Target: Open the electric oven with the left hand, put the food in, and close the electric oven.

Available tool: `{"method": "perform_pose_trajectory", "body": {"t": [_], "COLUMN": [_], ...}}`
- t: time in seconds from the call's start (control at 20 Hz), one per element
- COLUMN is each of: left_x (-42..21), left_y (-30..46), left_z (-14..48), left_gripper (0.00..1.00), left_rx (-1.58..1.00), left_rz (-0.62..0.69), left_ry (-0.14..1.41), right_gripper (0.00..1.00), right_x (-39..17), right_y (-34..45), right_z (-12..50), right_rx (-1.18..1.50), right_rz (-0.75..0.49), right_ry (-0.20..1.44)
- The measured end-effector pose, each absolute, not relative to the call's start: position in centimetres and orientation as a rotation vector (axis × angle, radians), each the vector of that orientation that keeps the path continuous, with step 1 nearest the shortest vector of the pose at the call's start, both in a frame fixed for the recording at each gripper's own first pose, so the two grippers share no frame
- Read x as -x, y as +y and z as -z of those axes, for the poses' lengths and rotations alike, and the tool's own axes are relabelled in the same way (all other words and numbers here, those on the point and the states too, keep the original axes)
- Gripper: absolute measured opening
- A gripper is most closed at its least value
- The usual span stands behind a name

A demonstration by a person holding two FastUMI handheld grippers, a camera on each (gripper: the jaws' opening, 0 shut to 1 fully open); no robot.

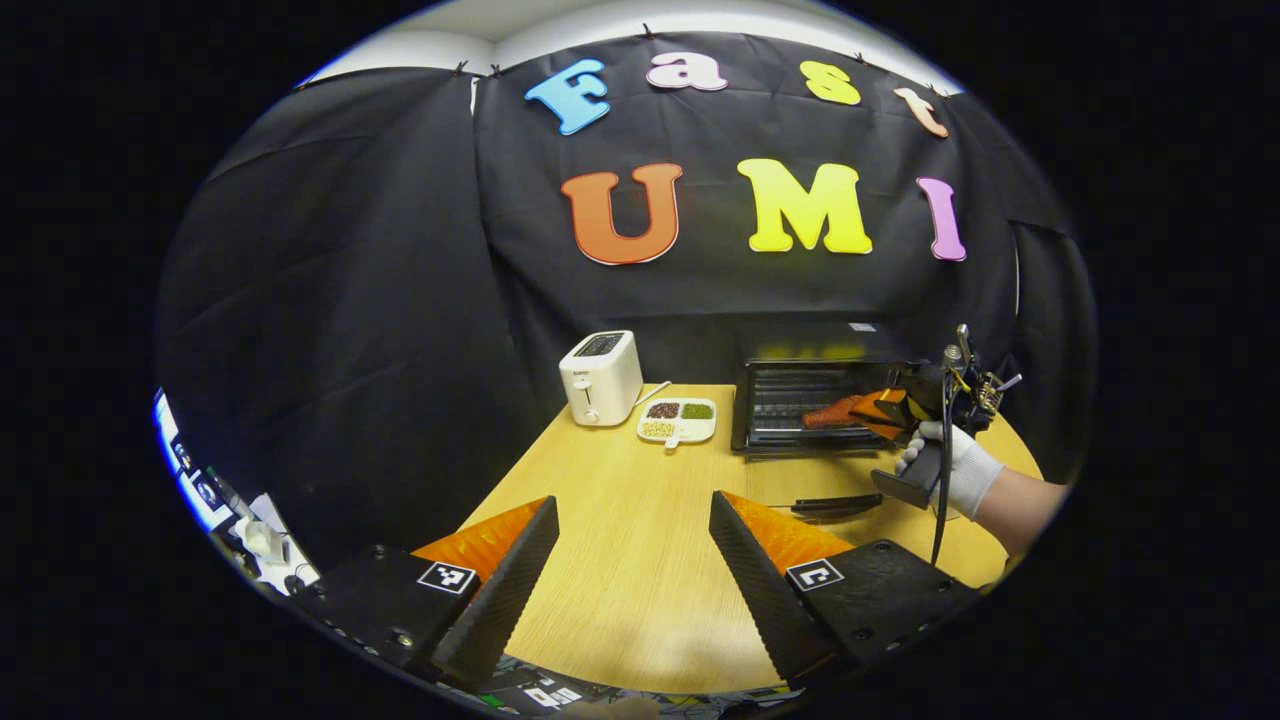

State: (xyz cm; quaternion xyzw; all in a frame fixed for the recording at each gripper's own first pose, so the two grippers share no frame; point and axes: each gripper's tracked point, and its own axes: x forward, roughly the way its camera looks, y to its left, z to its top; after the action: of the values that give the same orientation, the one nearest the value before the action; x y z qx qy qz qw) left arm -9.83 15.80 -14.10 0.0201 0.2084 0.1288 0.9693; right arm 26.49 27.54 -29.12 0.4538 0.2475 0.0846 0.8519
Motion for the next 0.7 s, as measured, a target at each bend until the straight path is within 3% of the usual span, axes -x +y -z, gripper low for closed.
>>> {"method": "perform_pose_trajectory", "body": {"t": [0.25, 0.4, 0.5, 0.55, 0.6, 0.65, 0.7], "left_x": [10.2, 10.3, 10.3, 10.1, 10.0, 9.9, 10.0], "left_y": [16.7, 16.8, 16.7, 16.4, 16.2, 16.0, 15.9], "left_z": [15.3, 15.2, 15.1, 15.1, 15.0, 14.9, 15.0], "left_gripper": [0.97, 0.97, 0.97, 0.97, 0.97, 0.97, 0.97], "left_rx": [-0.002, 0.002, -0.003, -0.004, -0.004, -0.006, -0.008], "left_rz": [-0.312, -0.316, -0.305, -0.297, -0.286, -0.278, -0.269], "left_ry": [0.469, 0.466, 0.460, 0.457, 0.450, 0.449, 0.447], "right_gripper": [0.15, 0.21, 0.43, 0.71, 0.77, 0.72, 0.81], "right_x": [-29.4, -29.2, -28.4, -28.0, -27.7, -27.7, -27.4], "right_y": [27.7, 28.4, 28.0, 27.9, 28.0, 28.1, 28.2], "right_z": [29.9, 29.9, 30.7, 30.7, 30.3, 30.0, 30.2], "right_rx": [-0.966, -0.918, -0.824, -0.797, -0.788, -0.775, -0.742], "right_rz": [-0.123, -0.130, -0.116, -0.117, -0.136, -0.150, -0.161], "right_ry": [0.449, 0.442, 0.475, 0.471, 0.455, 0.442, 0.457]}}
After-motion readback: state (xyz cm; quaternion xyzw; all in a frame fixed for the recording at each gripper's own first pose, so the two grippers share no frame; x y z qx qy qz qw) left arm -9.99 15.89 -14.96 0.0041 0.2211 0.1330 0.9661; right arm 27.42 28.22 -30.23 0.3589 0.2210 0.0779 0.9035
